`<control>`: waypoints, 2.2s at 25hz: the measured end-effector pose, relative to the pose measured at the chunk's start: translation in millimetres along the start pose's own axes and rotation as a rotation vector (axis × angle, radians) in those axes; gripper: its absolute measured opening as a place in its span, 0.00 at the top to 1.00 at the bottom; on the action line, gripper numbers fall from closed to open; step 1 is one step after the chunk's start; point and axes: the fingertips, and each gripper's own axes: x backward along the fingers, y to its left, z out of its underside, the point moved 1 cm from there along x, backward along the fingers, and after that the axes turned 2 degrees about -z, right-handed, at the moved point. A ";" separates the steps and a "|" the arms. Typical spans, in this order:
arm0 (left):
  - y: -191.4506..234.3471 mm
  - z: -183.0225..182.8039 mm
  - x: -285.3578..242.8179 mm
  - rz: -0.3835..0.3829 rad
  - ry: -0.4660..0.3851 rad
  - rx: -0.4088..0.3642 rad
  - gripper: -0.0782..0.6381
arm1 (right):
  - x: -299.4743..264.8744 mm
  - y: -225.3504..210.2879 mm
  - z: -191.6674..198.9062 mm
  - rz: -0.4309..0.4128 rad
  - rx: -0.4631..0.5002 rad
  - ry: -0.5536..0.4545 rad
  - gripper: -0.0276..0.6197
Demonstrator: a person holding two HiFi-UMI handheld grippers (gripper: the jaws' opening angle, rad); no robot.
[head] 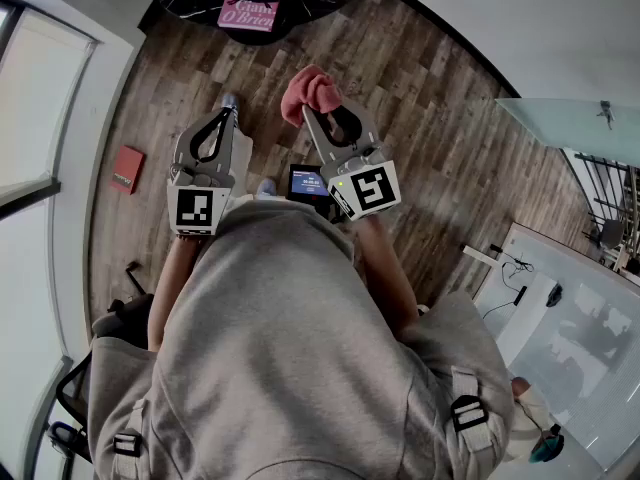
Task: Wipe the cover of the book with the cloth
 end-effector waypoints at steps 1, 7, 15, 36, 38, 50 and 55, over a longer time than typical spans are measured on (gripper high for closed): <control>3.7 0.8 -0.8 -0.003 -0.001 0.003 0.89 | -3.7 1.2 -0.2 -0.006 -0.004 0.000 0.80; 28.0 9.5 -11.4 -0.026 0.024 0.029 0.89 | -34.0 1.4 2.4 -0.045 -0.001 0.032 0.79; 50.3 19.0 -54.4 -0.030 0.017 0.044 0.89 | -66.8 -26.4 6.0 -0.022 0.049 0.118 0.79; 198.9 39.3 -213.9 0.083 0.099 0.001 0.89 | -250.6 -161.3 -28.3 0.093 0.150 0.218 0.79; 214.2 53.0 -226.1 0.106 0.132 0.017 0.89 | -273.2 -169.2 -25.5 0.086 0.186 0.242 0.78; 221.8 147.7 -279.4 0.264 0.344 -0.042 0.77 | -366.4 -225.2 39.4 -0.009 0.324 0.430 0.78; 217.0 193.8 -286.1 0.264 0.451 -0.055 0.69 | -397.0 -253.6 95.5 -0.090 0.423 0.550 0.78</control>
